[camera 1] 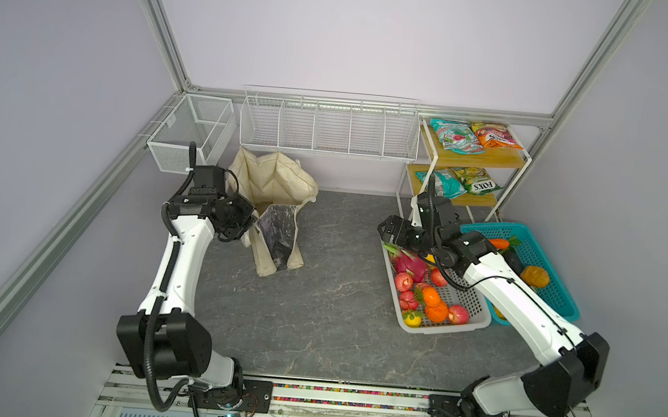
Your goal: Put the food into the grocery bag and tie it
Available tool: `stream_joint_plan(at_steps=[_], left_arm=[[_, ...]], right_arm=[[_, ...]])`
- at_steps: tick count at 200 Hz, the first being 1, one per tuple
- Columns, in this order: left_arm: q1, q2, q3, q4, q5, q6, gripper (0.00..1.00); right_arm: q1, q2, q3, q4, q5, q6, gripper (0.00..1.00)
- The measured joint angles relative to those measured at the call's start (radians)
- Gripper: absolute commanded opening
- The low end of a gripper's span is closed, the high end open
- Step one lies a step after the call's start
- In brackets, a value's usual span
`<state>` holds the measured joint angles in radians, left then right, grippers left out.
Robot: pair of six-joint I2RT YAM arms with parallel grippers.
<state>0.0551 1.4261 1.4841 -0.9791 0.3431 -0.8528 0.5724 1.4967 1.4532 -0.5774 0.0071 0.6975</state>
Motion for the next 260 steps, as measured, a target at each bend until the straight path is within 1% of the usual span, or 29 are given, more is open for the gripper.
stream_joint_plan(at_steps=[51,97,110,119,134,185,193,209,224,235,250,260], left_arm=[[-0.098,-0.178,-0.116,-0.078,0.023,0.001,0.0],[-0.203,-0.262,-0.132,-0.137,0.025,-0.021,0.0],[-0.223,-0.278,-0.134,-0.148,0.028,-0.03,0.0],[-0.232,-0.286,-0.139,-0.153,0.031,-0.036,0.0],[-0.238,-0.304,-0.154,-0.158,0.041,-0.047,0.0],[-0.238,-0.348,-0.213,-0.161,0.074,-0.063,0.0],[-0.238,-0.351,-0.216,-0.163,0.077,-0.063,0.0],[-0.238,-0.352,-0.216,-0.163,0.08,-0.063,0.0],[-0.238,-0.354,-0.216,-0.163,0.082,-0.063,0.0],[-0.238,-0.354,-0.216,-0.163,0.082,-0.063,0.04],[-0.238,-0.354,-0.216,-0.162,0.081,-0.063,0.1],[-0.238,-0.353,-0.216,-0.162,0.081,-0.063,0.12]], right_arm=[[0.01,0.082,0.094,-0.006,-0.074,0.04,0.98],[0.065,0.166,0.154,-0.002,-0.114,0.067,0.97],[0.082,0.195,0.17,-0.002,-0.126,0.071,0.94],[0.091,0.216,0.177,0.0,-0.134,0.075,0.92],[0.103,0.251,0.188,0.001,-0.151,0.081,0.92],[0.118,0.392,0.287,0.002,-0.22,0.092,0.98],[0.122,0.41,0.301,0.002,-0.23,0.092,1.0],[0.127,0.446,0.317,0.008,-0.249,0.092,0.92],[0.131,0.479,0.326,0.026,-0.278,0.09,0.8],[0.132,0.508,0.337,0.05,-0.301,0.084,0.65],[0.132,0.555,0.364,0.07,-0.338,0.074,0.41],[0.132,0.587,0.391,0.08,-0.36,0.079,0.22]])
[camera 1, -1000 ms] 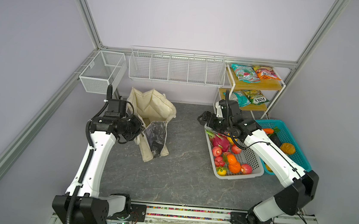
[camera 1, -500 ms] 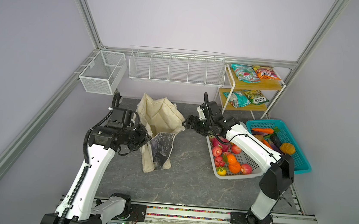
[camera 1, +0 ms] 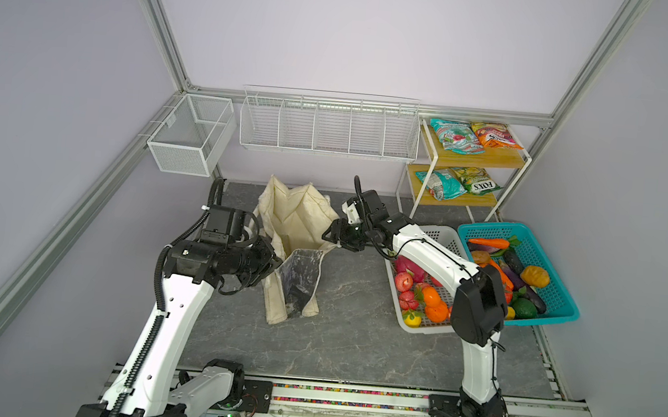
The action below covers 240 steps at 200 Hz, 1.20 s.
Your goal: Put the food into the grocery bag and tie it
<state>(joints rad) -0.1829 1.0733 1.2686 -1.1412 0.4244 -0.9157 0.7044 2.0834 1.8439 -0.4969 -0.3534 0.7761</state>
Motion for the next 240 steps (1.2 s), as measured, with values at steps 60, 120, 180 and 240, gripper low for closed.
stream_joint_plan(at_steps=[60,120,180,240], left_arm=[[0.0,0.061,0.105,-0.06,-0.089,0.034,0.78],[0.042,0.158,0.335,-0.211,-0.346,0.145,0.89],[0.106,0.197,0.279,-0.175,-0.347,0.204,0.81],[0.087,0.314,0.157,-0.049,-0.216,0.22,0.69]], right_arm=[[0.004,0.053,0.112,-0.076,-0.012,-0.078,0.07],[0.003,-0.064,0.061,-0.193,0.087,-0.156,0.07],[-0.017,-0.165,-0.029,-0.213,0.121,-0.164,0.07],[-0.022,-0.171,-0.054,-0.212,0.124,-0.164,0.07]])
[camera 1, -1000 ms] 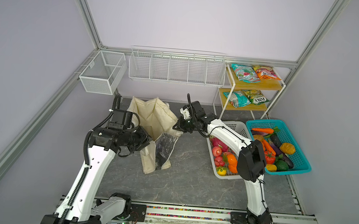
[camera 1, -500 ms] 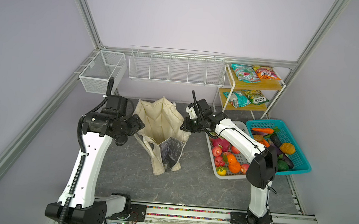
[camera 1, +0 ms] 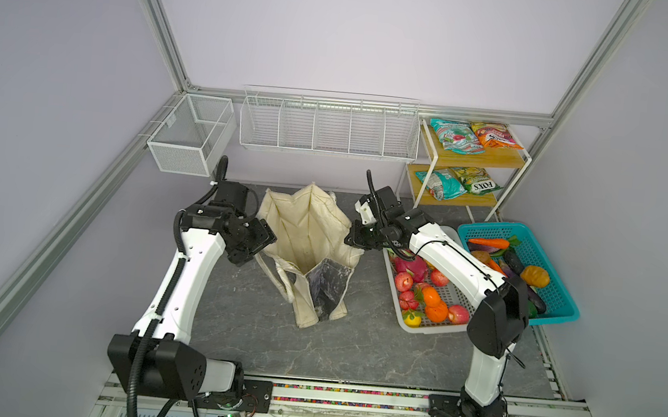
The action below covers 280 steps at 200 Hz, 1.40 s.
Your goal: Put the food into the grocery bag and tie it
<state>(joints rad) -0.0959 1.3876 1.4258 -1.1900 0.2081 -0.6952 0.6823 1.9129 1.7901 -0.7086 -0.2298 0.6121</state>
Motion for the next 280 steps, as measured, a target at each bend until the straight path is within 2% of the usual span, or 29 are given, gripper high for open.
stream_joint_plan(at_steps=[12,35,45,69,99,120,162,183,210,245,268,280], left_arm=[[-0.005,0.021,-0.018,0.018,0.018,0.002,0.56],[-0.008,0.041,-0.039,0.043,0.052,0.016,0.08],[-0.01,0.05,-0.031,0.037,0.048,0.028,0.0],[-0.014,0.096,0.065,-0.055,-0.039,0.089,0.0],[-0.018,0.131,0.212,-0.189,-0.245,0.161,0.0],[-0.027,0.137,0.274,-0.26,-0.347,0.177,0.0],[-0.131,0.219,0.381,-0.345,-0.505,0.19,0.0],[-0.161,0.264,0.405,-0.362,-0.483,0.196,0.0],[-0.174,0.3,0.423,-0.381,-0.38,0.196,0.0],[-0.195,0.279,0.433,-0.39,-0.227,0.174,0.03],[-0.199,0.224,0.382,-0.356,-0.142,0.15,0.08],[-0.199,0.191,0.332,-0.332,-0.105,0.139,0.15]], right_arm=[[0.0,-0.004,-0.002,0.0,0.001,0.0,0.07],[0.0,-0.011,-0.003,-0.003,0.004,-0.001,0.07],[0.0,-0.013,0.0,-0.014,0.016,-0.009,0.07],[0.001,-0.015,0.042,-0.104,0.114,-0.039,0.07],[0.002,-0.042,0.131,-0.283,0.338,-0.101,0.07],[0.006,-0.067,0.192,-0.378,0.473,-0.128,0.07],[0.019,-0.089,0.233,-0.483,0.571,-0.151,0.06],[0.002,-0.089,0.233,-0.518,0.549,-0.173,0.07],[-0.027,-0.089,0.236,-0.555,0.407,-0.211,0.07],[-0.027,-0.093,0.232,-0.603,0.258,-0.21,0.08],[-0.026,-0.152,0.118,-0.559,0.205,-0.178,0.08],[-0.026,-0.19,0.05,-0.538,0.19,-0.156,0.08]])
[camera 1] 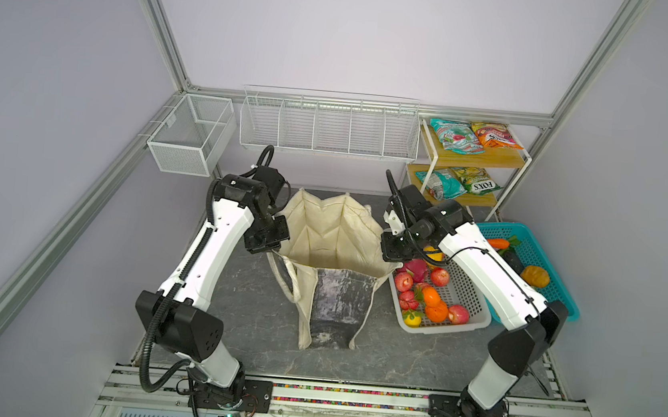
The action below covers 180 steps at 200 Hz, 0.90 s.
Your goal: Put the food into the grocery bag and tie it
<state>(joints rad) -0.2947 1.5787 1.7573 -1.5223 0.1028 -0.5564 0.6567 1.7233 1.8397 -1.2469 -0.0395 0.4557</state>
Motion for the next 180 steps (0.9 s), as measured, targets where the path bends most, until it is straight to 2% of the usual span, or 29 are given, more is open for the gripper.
stream_joint_plan(at_steps=[18,42,53,64,76,88,107,138,155,180], left_arm=[[0.0,-0.038,-0.077,0.047,0.047,-0.025,0.25],[0.0,-0.072,-0.143,0.116,0.083,-0.051,0.47],[0.0,-0.092,-0.165,0.144,0.095,-0.05,0.52],[0.0,-0.109,-0.182,0.164,0.098,-0.062,0.53],[0.0,-0.129,-0.198,0.179,0.103,-0.063,0.47],[0.0,-0.144,-0.206,0.188,0.105,-0.067,0.34],[0.0,-0.156,-0.208,0.195,0.103,-0.073,0.21],[0.0,-0.163,-0.207,0.186,0.1,-0.065,0.04],[0.0,-0.161,-0.206,0.178,0.094,-0.055,0.0],[0.0,-0.155,-0.201,0.169,0.083,-0.043,0.0]], right_arm=[[0.0,-0.045,-0.081,0.039,-0.015,0.034,0.08],[0.0,-0.087,-0.163,0.107,-0.03,0.073,0.08],[0.0,-0.1,-0.188,0.13,-0.037,0.087,0.11],[0.0,-0.109,-0.204,0.149,-0.044,0.095,0.14],[0.0,-0.117,-0.218,0.166,-0.054,0.103,0.21],[0.0,-0.126,-0.231,0.182,-0.061,0.111,0.26],[0.0,-0.138,-0.24,0.2,-0.068,0.121,0.32],[0.0,-0.15,-0.24,0.222,-0.082,0.12,0.34],[0.0,-0.15,-0.236,0.225,-0.089,0.12,0.39],[0.0,-0.15,-0.204,0.224,-0.085,0.116,0.57]])
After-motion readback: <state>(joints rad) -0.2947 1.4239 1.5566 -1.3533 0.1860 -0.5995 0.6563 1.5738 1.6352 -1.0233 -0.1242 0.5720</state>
